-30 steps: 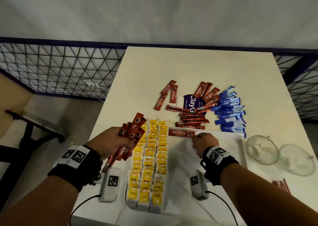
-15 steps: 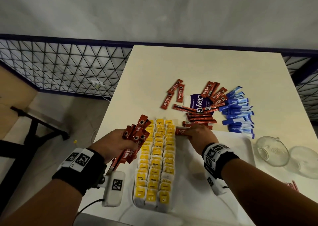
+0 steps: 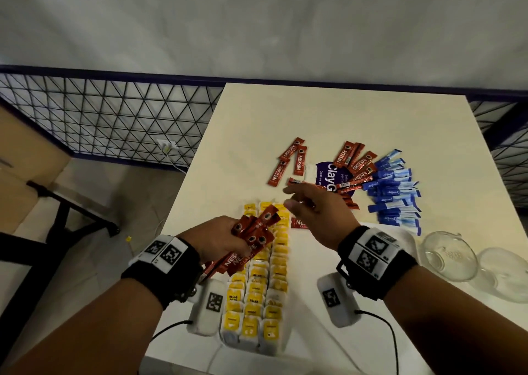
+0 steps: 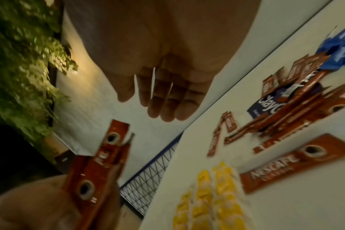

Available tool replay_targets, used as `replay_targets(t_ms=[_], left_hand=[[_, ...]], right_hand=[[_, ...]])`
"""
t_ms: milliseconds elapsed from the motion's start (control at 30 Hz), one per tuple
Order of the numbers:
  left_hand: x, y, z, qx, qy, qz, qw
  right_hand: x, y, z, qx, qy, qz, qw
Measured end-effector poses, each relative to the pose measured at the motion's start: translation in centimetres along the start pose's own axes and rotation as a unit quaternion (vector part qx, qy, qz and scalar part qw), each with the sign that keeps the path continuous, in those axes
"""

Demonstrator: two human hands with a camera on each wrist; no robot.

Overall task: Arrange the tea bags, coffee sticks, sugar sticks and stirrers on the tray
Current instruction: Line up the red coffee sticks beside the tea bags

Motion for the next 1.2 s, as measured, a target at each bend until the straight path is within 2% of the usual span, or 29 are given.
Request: replay_targets(t_ms=[133, 267, 367, 467, 533, 633, 733, 800, 900, 967, 1100, 1200], left_hand=[[0.9, -2.1, 1.9, 0.014, -0.004, -0.043, 0.999], [1.5, -2.2, 2.2, -0.001, -0.007, -0.028, 1.000], [1.8, -0.9, 1.2, -0.092, -0.014, 0.037, 0.995], [1.9, 0.3, 1.1, -0.233, -0.049, 0.149, 0.960], [2.2, 0.1, 1.7, -0.271, -0.076, 0.198, 0.939], [2.7, -1.6, 4.0, -0.231, -0.127, 0.194, 0.945], [2.7, -1.5, 4.9, -0.170, -0.133, 0.231, 0.949], [2.6, -1.2, 5.1, -0.206, -0.139, 0.241, 0.938], [2.6, -1.6, 5.5, -0.250, -0.151, 0.212, 0.933], [2.8, -1.5, 5.3, -0.236, -0.146, 0.221, 0.935], [2.8, 0.2, 3.5, -0.141, -0.090, 0.288, 0.943], [2.7, 0.8, 2.7, -0.081, -0.080, 0.289, 0.950]], right_hand=[[-0.5, 0.7, -0.4, 0.025, -0.016, -0.022, 0.999], [-1.3, 3.0, 2.4, 0.081, -0.074, 0.027, 0.994], [-2.3, 4.6, 5.4, 0.153, -0.137, 0.074, 0.976], [-3.3, 4.9, 7.5, 0.202, -0.181, 0.096, 0.958], [-3.7, 4.3, 8.4, 0.226, -0.201, 0.099, 0.948], [-3.9, 3.5, 9.1, 0.247, -0.216, 0.108, 0.938], [-4.0, 3.4, 9.5, 0.242, -0.227, 0.122, 0.935], [-4.1, 3.9, 9.7, 0.237, -0.231, 0.138, 0.934], [-4.2, 4.4, 10.0, 0.229, -0.232, 0.146, 0.934], [-4.2, 4.4, 9.9, 0.226, -0.230, 0.146, 0.935], [-5.2, 5.9, 11.4, 0.186, -0.255, 0.176, 0.932], [-6.2, 5.7, 13.6, 0.097, -0.302, 0.120, 0.941]])
Point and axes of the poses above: each hand's wrist, its own x-axis towards the middle knuckle, its own y-axis out of the back of the hand, z = x × y, the point moved 10 cm from there along x, towards the middle knuckle, and after that the axes turned 1 degree about y, right-handed, at the moved point
